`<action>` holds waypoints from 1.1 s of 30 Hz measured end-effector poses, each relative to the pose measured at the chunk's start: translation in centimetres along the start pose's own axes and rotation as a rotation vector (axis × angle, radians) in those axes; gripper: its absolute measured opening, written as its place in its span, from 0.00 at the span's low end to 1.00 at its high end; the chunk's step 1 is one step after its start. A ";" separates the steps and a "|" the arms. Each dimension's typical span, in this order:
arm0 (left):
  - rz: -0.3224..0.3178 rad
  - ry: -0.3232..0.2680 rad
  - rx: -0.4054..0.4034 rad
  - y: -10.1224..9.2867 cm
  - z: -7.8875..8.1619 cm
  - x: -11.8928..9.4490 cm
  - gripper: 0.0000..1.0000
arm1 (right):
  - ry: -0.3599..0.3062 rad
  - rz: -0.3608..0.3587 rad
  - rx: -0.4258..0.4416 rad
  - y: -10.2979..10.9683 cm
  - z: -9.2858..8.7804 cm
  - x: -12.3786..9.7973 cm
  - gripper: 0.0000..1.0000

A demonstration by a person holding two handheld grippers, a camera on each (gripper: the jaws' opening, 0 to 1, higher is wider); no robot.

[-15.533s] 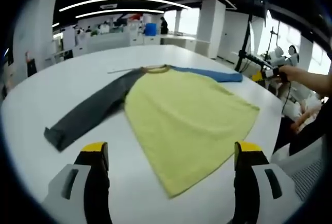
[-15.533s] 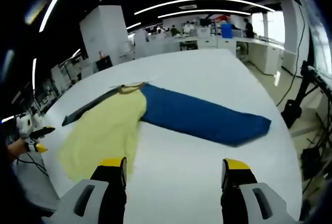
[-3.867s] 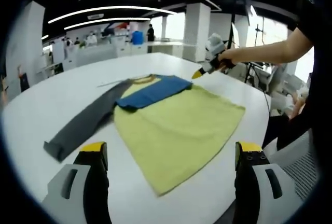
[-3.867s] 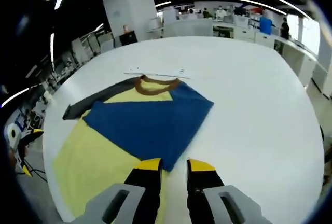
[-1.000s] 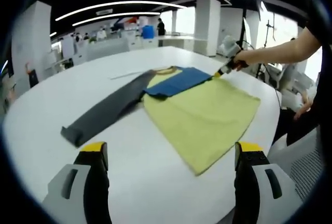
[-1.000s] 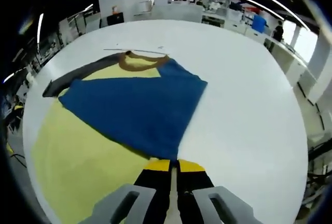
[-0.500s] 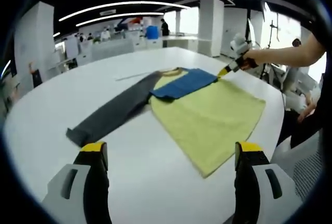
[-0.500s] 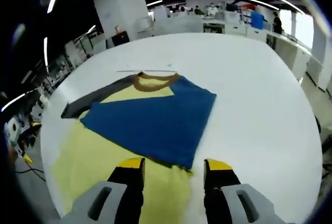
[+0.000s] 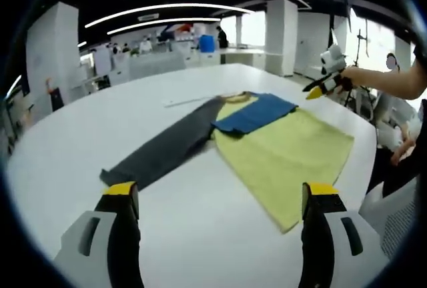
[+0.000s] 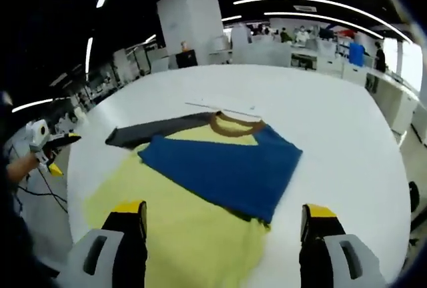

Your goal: Fold the garment on the visible template until the final outline fits inside the template.

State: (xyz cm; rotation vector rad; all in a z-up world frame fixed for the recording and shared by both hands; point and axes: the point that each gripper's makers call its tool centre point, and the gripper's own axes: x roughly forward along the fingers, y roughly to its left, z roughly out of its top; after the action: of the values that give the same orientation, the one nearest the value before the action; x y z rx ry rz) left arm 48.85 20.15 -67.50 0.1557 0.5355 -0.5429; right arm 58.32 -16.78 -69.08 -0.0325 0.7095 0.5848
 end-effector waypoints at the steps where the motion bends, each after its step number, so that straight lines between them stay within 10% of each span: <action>1: 0.009 -0.002 -0.004 0.4 0.1 0.0 0.98 | 0.000 0.011 -0.005 0.3 0.0 -0.2 0.99; 18: 0.164 -0.045 -0.188 7.3 1.0 1.5 0.73 | 0.014 0.070 -0.131 4.1 -1.5 -2.7 0.99; 33: 0.298 0.022 -0.149 12.2 -0.1 5.0 0.44 | -0.008 0.049 -0.093 3.8 -3.2 -3.4 0.96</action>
State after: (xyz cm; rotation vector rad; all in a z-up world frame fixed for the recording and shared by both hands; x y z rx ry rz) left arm 58.88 28.28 -70.23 0.0970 0.5608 -0.2107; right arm 52.37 -16.02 -68.82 -0.0991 0.6766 0.6648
